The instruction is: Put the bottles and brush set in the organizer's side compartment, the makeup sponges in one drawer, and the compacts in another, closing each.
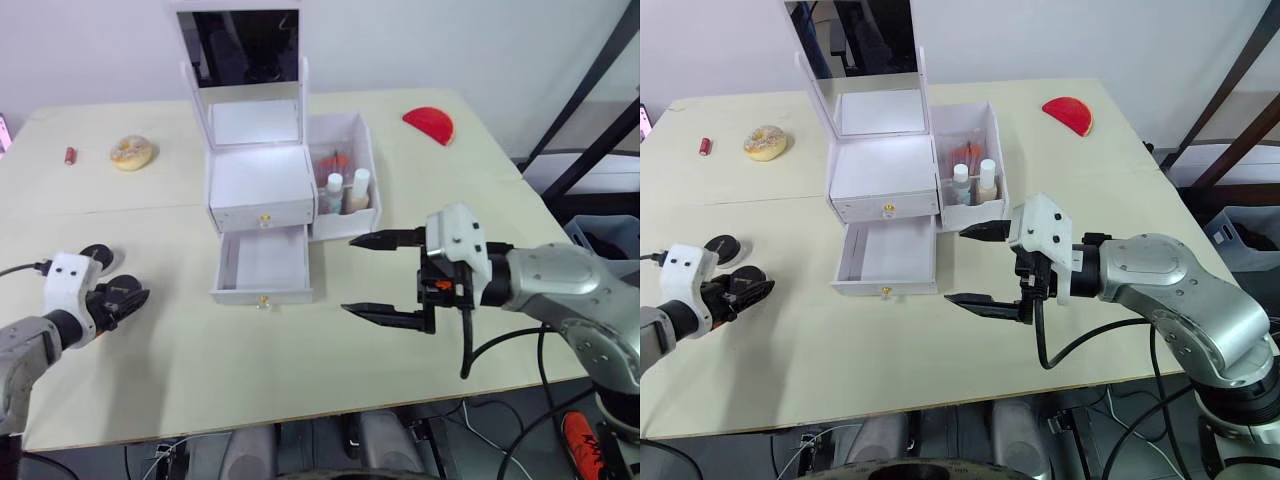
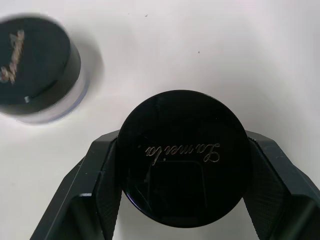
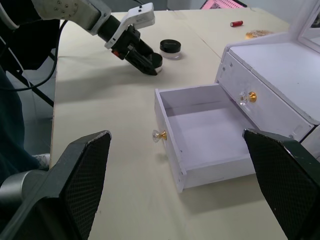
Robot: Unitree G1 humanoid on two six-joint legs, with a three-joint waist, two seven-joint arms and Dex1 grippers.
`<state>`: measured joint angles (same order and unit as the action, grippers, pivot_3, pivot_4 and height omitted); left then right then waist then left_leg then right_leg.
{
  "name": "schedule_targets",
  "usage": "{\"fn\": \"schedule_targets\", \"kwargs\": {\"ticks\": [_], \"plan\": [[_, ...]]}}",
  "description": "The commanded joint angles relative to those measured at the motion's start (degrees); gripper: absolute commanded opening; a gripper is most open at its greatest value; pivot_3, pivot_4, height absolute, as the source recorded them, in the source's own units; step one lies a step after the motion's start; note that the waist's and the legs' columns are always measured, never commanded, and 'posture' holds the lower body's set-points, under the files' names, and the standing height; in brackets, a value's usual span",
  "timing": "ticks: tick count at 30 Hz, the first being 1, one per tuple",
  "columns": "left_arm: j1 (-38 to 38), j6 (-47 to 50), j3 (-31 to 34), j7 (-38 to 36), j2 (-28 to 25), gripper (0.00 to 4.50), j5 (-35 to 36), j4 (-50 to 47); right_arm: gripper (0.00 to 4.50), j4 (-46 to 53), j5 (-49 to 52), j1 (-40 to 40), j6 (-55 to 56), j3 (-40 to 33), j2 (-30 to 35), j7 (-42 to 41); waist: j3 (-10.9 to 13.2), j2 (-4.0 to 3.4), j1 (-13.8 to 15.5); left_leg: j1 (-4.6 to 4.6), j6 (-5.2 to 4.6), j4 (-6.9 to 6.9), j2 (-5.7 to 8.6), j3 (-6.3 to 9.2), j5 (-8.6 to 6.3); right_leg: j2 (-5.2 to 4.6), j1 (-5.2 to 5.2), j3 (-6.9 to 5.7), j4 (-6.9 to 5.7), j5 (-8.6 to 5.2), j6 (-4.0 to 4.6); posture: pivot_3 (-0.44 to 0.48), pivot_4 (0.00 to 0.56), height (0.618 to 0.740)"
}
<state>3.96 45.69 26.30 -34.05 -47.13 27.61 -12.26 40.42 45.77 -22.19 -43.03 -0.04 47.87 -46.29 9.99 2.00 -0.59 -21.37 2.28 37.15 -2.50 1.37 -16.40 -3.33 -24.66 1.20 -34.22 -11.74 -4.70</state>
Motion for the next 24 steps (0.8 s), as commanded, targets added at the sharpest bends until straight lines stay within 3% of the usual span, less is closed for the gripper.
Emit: {"fn": "schedule_targets", "kwargs": {"ticks": [1, 5, 10, 17, 24], "plan": [[-4.3, 3.0, 4.0, -3.5, -4.4, 2.67, 5.7, -8.0, 4.50, 1.4, 0.5, -0.1, 0.3, -1.2, 0.1, 0.3, 0.0, 0.01, 0.1, -0.01, 0.00, 0.01, 0.00, 0.02, 0.00, 0.00, 0.00, -0.01, 0.01, 0.00, 0.00, 0.000, 0.150, 0.739], [-10.9, 7.0, 3.1, -9.3, -8.8, 2.67, 13.3, -10.6, 4.50, 1.2, 0.5, -0.3, 0.1, -1.4, 0.3, 0.5, 0.0, -0.03, -0.1, -0.01, 0.00, 0.02, 0.02, -0.01, 0.00, -0.03, 0.02, 0.00, 0.03, 0.00, 0.00, 0.000, 0.150, 0.739], [-18.0, 8.7, -4.5, -18.3, -13.2, 2.67, 18.2, -9.5, 4.50, 1.2, 0.1, -0.2, 0.0, -1.8, 1.0, 0.4, 0.0, -0.09, -0.4, 0.02, -0.01, -0.05, 0.00, -0.01, 0.00, 0.07, 0.00, 0.01, 0.00, -0.01, -0.01, 0.000, 0.150, 0.739], [-23.2, 1.2, -19.7, -27.2, -13.4, 2.67, 11.1, -4.2, 4.50, 2.6, -0.4, 0.2, -0.4, -2.6, 1.4, 2.3, 0.0, -0.09, -0.2, 0.01, -0.01, 0.00, -0.01, 0.00, 0.01, 0.10, 0.01, 0.05, 0.00, -0.01, -0.01, 0.000, 0.150, 0.739], [-28.9, -5.1, -28.0, -30.2, -8.5, 2.67, 4.3, 4.0, 4.50, 6.5, 1.2, 2.5, -2.4, -4.4, 0.7, 7.5, 0.0, -0.08, 0.0, -0.04, -0.02, 0.02, 0.00, 0.02, 0.01, 0.12, 0.02, 0.06, 0.01, -0.01, -0.01, 0.000, 0.150, 0.739]]}}
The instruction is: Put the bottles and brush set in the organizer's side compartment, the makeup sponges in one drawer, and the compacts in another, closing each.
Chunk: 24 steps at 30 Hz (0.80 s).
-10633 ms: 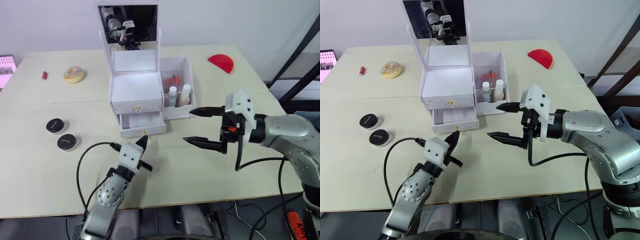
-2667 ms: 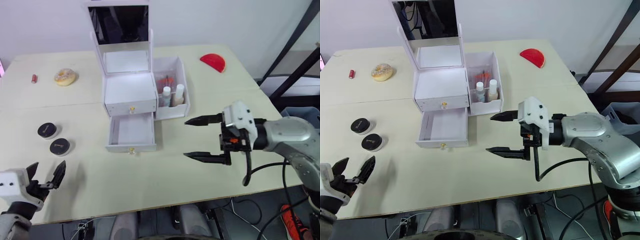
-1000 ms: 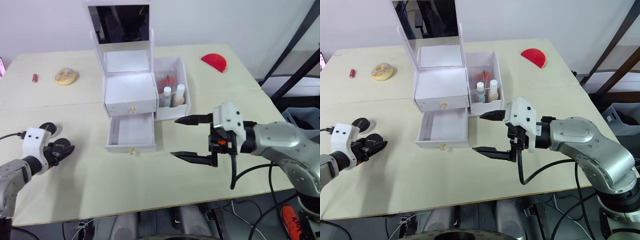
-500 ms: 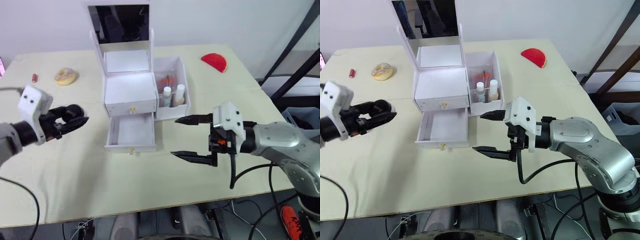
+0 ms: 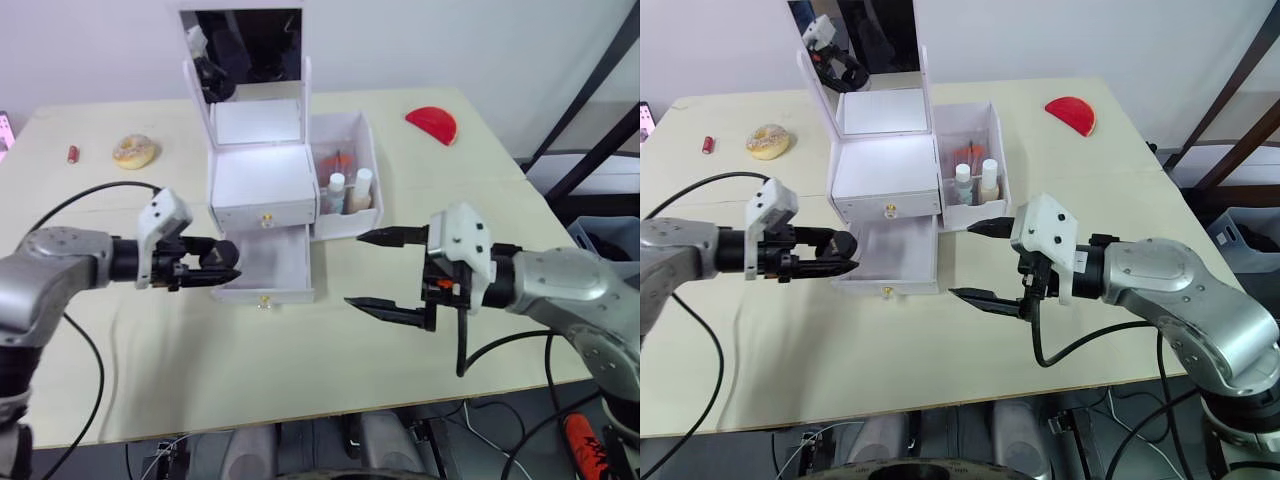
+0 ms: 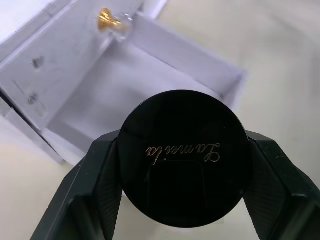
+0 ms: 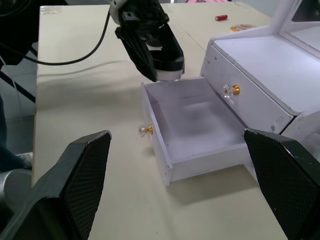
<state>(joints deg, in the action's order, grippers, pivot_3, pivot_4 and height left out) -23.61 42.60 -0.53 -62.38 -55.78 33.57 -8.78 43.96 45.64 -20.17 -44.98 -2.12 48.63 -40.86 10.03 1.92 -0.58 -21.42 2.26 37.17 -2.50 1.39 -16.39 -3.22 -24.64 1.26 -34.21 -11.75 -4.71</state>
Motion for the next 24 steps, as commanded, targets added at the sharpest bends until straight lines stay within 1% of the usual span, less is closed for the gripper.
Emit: {"fn": "schedule_targets", "kwargs": {"ticks": [1, 7, 12, 20, 22, 23, 24], "plan": [[-1.5, -2.1, -1.7, -2.4, 0.4, 2.67, -1.9, 0.8, 4.50, 3.4, 1.6, 0.8, -0.8, -2.5, -0.2, 2.7, 0.0, 0.00, -0.1, -0.02, 0.00, 0.00, 0.00, 0.00, 0.00, 0.00, 0.00, 0.01, 0.02, 0.00, 0.00, 0.000, 0.150, 0.739], [-0.9, -5.2, -4.4, -5.0, 0.7, 2.67, -5.9, 4.0, 4.50, 5.2, 3.0, 1.6, -2.0, -3.3, -0.4, 5.7, 0.0, 0.00, -0.2, 0.03, -0.01, -0.03, -0.04, 0.01, 0.00, 0.04, -0.02, 0.00, -0.03, -0.01, -0.02, 0.000, 0.150, 0.739], [-2.9, -6.8, -6.1, -5.1, 2.3, 2.67, -8.8, 6.5, 4.50, 5.8, 3.8, 2.3, -2.3, -3.7, -0.4, 7.6, 0.0, 0.00, -0.1, 0.06, -0.01, 0.04, -0.04, 0.01, 0.01, 0.04, 0.01, 0.01, -0.07, 0.00, 0.00, 0.000, 0.150, 0.739], [-5.1, -6.2, -7.4, -5.0, 4.5, 2.67, -10.9, 8.0, 4.50, 6.4, 4.7, 2.5, -2.3, -3.3, -0.8, 9.9, 0.0, -0.01, -0.2, 0.09, -0.02, 0.08, -0.04, 0.03, 0.01, 0.06, 0.03, 0.01, -0.15, 0.00, 0.01, 0.000, 0.150, 0.739], [-5.3, -6.0, -7.4, -5.1, 4.7, 3.74, -11.1, 8.1, 4.50, 6.5, 4.8, 2.7, -2.2, -3.3, -0.8, 10.2, 0.0, -0.01, -0.2, 0.09, -0.02, 0.07, -0.07, 0.03, 0.01, 0.08, 0.03, 0.01, -0.15, 0.00, 0.00, 0.000, 0.150, 0.739], [-5.4, -5.9, -7.4, -5.1, 4.8, 4.02, -11.1, 8.1, 4.50, 6.5, 4.8, 2.8, -2.2, -3.3, -0.7, 10.3, 0.0, -0.01, -0.2, 0.09, -0.02, 0.07, -0.07, 0.03, 0.01, 0.08, 0.03, 0.01, -0.15, 0.00, 0.01, 0.000, 0.150, 0.739], [-5.6, -6.0, -7.3, -5.2, 4.8, 4.47, -11.2, 8.2, 4.50, 6.5, 4.8, 2.9, -2.1, -3.3, -0.7, 10.4, 0.0, -0.01, -0.1, 0.09, -0.02, 0.07, -0.07, 0.04, 0.01, 0.09, 0.03, 0.01, -0.17, 0.00, 0.01, 0.000, 0.150, 0.739]]}}
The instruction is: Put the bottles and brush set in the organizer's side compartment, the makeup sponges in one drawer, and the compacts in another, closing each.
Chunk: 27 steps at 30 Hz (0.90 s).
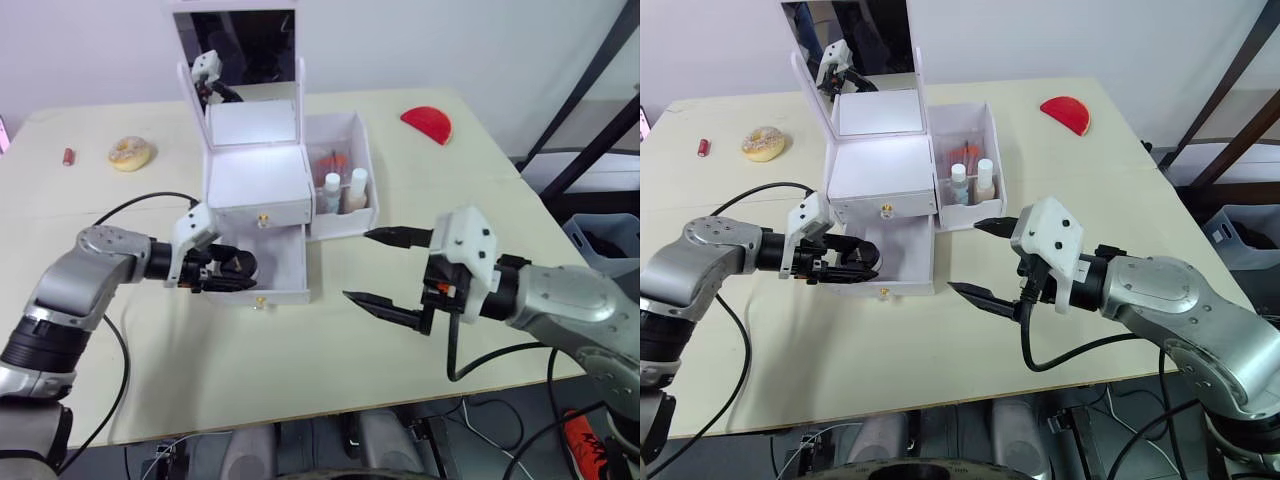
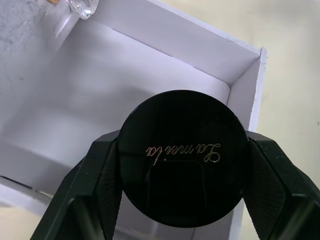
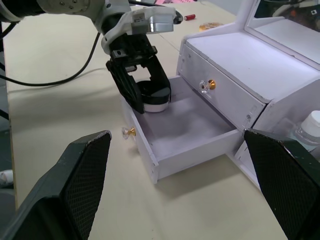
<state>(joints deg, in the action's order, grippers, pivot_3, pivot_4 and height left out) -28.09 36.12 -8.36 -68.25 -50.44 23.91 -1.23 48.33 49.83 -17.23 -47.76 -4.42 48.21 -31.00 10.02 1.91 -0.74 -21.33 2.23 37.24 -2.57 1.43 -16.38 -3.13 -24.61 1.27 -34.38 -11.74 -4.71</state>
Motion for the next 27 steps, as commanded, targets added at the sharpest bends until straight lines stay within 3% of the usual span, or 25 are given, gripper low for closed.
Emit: {"fn": "schedule_targets", "kwargs": {"ticks": [1, 8, 14, 21, 27], "plan": [[-1.5, 0.6, 0.7, 0.7, -0.4, 4.49, -1.5, 0.9, 4.50, 2.2, 0.6, 0.0, 0.7, -1.0, -0.2, 0.6, 0.0, 0.00, 0.0, 0.00, 0.00, 0.01, 0.00, 0.02, 0.00, 0.02, 0.00, 0.00, 0.00, 0.00, 0.00, 0.000, 0.150, 0.739], [-4.1, 1.1, 2.3, 1.5, 0.9, 4.49, -1.1, 2.9, 4.50, 1.9, 0.4, 0.1, 1.1, -0.7, -0.4, 0.6, 0.0, 0.00, 0.0, 0.00, 0.00, 0.09, -0.16, 0.11, 0.00, 0.26, 0.00, 0.02, -0.04, 0.01, 0.02, 0.000, 0.150, 0.739], [-4.1, 7.3, 7.4, 0.8, 1.0, 4.49, 5.4, -0.1, 4.50, 1.2, 0.2, -0.3, 1.5, -0.3, -0.3, -0.2, 0.0, 0.00, 0.0, -0.03, -0.01, 0.04, -0.20, 0.13, 0.00, 0.33, 0.00, 0.02, 0.02, 0.06, 0.11, 0.000, 0.150, 0.739], [6.0, 17.7, 20.1, 0.6, -3.4, 4.49, 16.9, -9.2, 4.50, -1.1, -0.7, 0.6, 2.9, -2.3, 1.5, -3.9, 0.0, -0.01, -0.2, 0.00, -0.01, -0.07, -0.24, 0.12, 0.00, 0.33, -0.03, 0.04, 0.07, 0.02, 0.09, 0.000, 0.150, 0.739], [23.1, 19.0, 43.4, 10.8, -1.1, 4.49, 19.4, -17.7, 4.50, -12.9, -6.1, 7.4, 8.9, -10.2, 7.0, -14.2, 0.0, 0.01, 0.1, -0.03, 0.00, -0.03, -0.24, 0.09, 0.00, 0.29, -0.02, 0.03, 0.16, 0.01, 0.06, 0.000, 0.150, 0.739]]}}
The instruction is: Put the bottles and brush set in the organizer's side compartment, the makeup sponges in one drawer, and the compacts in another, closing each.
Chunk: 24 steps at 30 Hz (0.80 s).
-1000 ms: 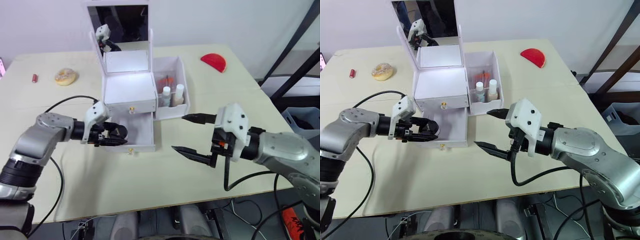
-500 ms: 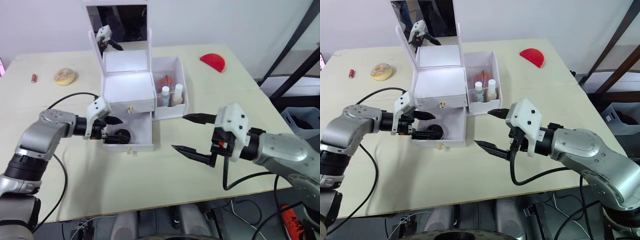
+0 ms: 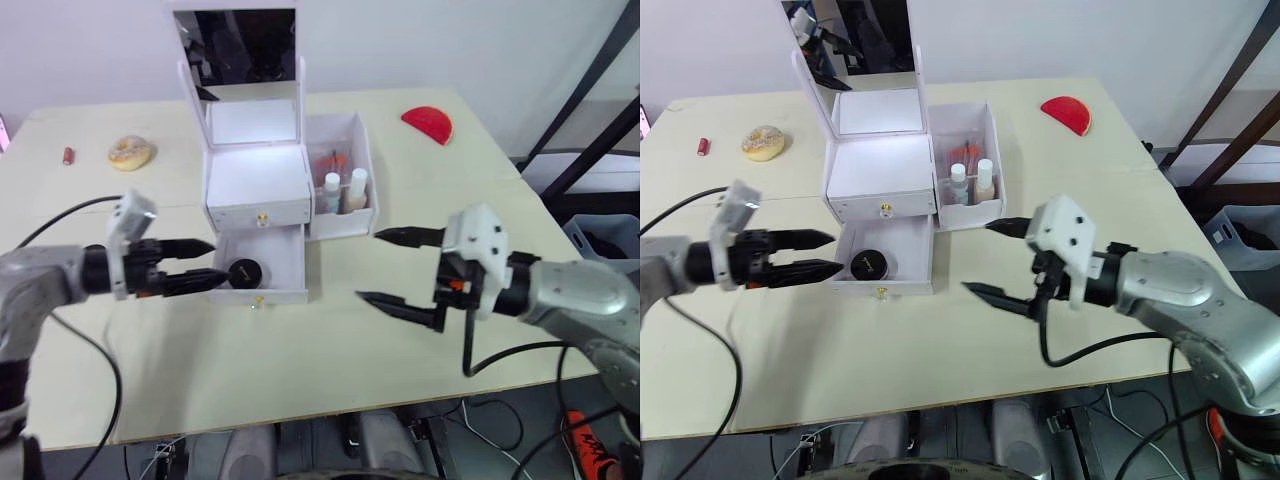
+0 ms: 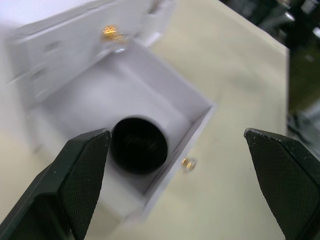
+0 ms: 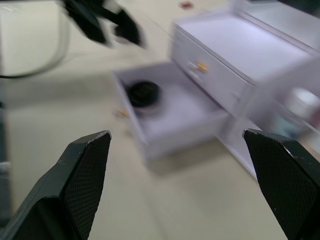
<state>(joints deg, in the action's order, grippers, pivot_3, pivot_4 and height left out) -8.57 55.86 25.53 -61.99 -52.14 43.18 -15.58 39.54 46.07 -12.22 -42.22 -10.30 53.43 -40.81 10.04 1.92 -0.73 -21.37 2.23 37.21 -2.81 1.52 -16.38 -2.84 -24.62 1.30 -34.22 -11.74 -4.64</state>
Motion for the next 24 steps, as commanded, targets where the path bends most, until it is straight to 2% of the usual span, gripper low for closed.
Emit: {"fn": "schedule_targets", "kwargs": {"ticks": [1, 7, 11, 16, 24], "plan": [[6.0, -1.5, 12.2, 5.8, 1.0, 4.49, -0.9, -3.8, 4.50, -6.5, -3.3, 3.7, 4.2, -5.5, 2.4, -6.0, 0.0, 0.00, 0.1, 0.03, 0.00, 0.01, 0.00, 0.01, 0.00, 0.00, 0.03, -0.01, -0.02, 0.00, 0.00, 0.000, 0.150, 0.739], [20.2, -9.8, 28.8, 9.1, 3.0, 4.49, -7.6, 2.4, 4.50, -25.4, -10.0, 8.3, 13.4, -11.6, 4.0, -14.3, 0.0, -0.01, -0.1, 0.09, 0.00, 0.02, 0.00, -0.02, 0.00, 0.01, 0.03, 0.00, -0.03, 0.00, 0.00, 0.000, 0.150, 0.739], [30.0, -16.7, 35.3, 6.7, 5.1, 4.49, -10.6, 7.4, 4.50, -36.9, -11.1, 8.2, 21.4, -17.2, 2.6, -19.1, 0.0, -0.07, -0.4, 0.12, 0.01, 0.00, -0.01, -0.11, -0.01, 0.00, -0.01, 0.02, 0.00, -0.01, 0.00, 0.000, 0.150, 0.739], [34.8, -23.4, 38.1, 6.5, 6.6, 4.49, -11.8, 14.1, 4.50, -43.9, -15.0, 12.0, 27.4, -16.3, 4.1, -26.5, 0.0, -0.03, 0.0, 0.15, 0.03, 0.01, -0.02, -0.15, -0.02, -0.03, -0.03, 0.02, 0.00, -0.03, -0.04, 0.000, 0.150, 0.739], [35.8, -26.4, 36.4, 7.0, 6.2, 4.49, -11.1, 15.0, 4.50, -43.7, -16.4, 11.4, 28.5, -14.8, 3.0, -27.6, 0.0, -0.11, -0.5, 0.14, 0.07, 0.12, -0.02, -0.20, -0.04, -0.10, -0.06, 0.03, 0.07, -0.03, -0.03, 0.000, 0.150, 0.739]]}}
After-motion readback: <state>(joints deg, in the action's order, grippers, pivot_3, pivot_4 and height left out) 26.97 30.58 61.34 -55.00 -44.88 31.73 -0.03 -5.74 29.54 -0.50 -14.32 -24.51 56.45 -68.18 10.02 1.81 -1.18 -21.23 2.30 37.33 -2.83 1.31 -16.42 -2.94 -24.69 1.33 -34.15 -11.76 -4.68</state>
